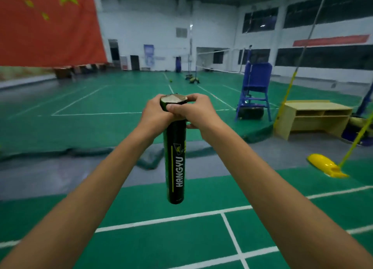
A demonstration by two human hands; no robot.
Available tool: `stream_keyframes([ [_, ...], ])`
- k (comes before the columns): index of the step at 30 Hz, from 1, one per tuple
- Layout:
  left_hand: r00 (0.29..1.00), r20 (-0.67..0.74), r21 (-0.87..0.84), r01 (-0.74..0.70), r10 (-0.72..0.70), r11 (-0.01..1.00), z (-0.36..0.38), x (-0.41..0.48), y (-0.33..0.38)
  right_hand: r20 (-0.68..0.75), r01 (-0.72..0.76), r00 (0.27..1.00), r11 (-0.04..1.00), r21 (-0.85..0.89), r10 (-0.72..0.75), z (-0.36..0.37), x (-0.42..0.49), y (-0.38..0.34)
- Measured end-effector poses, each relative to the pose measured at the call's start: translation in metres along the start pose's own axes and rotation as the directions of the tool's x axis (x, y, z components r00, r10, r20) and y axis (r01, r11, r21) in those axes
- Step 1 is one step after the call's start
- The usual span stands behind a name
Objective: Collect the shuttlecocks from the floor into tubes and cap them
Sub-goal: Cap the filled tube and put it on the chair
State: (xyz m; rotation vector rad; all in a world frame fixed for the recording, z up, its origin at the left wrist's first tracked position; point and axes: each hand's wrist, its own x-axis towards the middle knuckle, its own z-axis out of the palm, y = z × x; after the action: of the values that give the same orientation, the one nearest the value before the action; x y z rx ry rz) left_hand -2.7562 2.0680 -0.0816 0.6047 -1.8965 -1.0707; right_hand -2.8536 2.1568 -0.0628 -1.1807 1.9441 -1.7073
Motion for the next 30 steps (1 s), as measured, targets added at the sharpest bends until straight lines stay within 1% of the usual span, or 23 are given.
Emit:
stream_keyframes([
  [2,0.996,-0.081,0.04,0.033,-0.03,0.999,-0.038,0.022,-0.026,0.087,0.004,0.996,0.997,0.071,-0.01,0.046,0.027,-0.002],
  [6,0.973,-0.221,0.113,0.093,-0.066,0.989,-0.12,0.063,-0.073,0.233,0.002,0.972,0.987,0.16,-0.04,0.141,0.078,-0.013],
  [9,0.952,-0.29,0.14,0.143,-0.097,0.98,-0.176,0.092,-0.097,0.319,-0.012,0.946,0.98,0.2,-0.053,0.206,0.112,-0.027],
  [16,0.891,-0.441,0.208,0.215,-0.105,0.954,-0.29,0.132,-0.153,0.475,-0.044,0.875,0.962,0.271,-0.094,0.343,0.163,-0.048],
  [24,0.828,-0.545,0.218,0.287,-0.128,0.933,-0.38,0.153,-0.205,0.608,-0.061,0.784,0.96,0.274,-0.124,0.45,0.194,-0.065],
  [30,0.804,-0.58,0.241,0.328,-0.135,0.913,-0.444,0.169,-0.244,0.675,-0.071,0.725,0.96,0.271,-0.137,0.526,0.215,-0.072],
])
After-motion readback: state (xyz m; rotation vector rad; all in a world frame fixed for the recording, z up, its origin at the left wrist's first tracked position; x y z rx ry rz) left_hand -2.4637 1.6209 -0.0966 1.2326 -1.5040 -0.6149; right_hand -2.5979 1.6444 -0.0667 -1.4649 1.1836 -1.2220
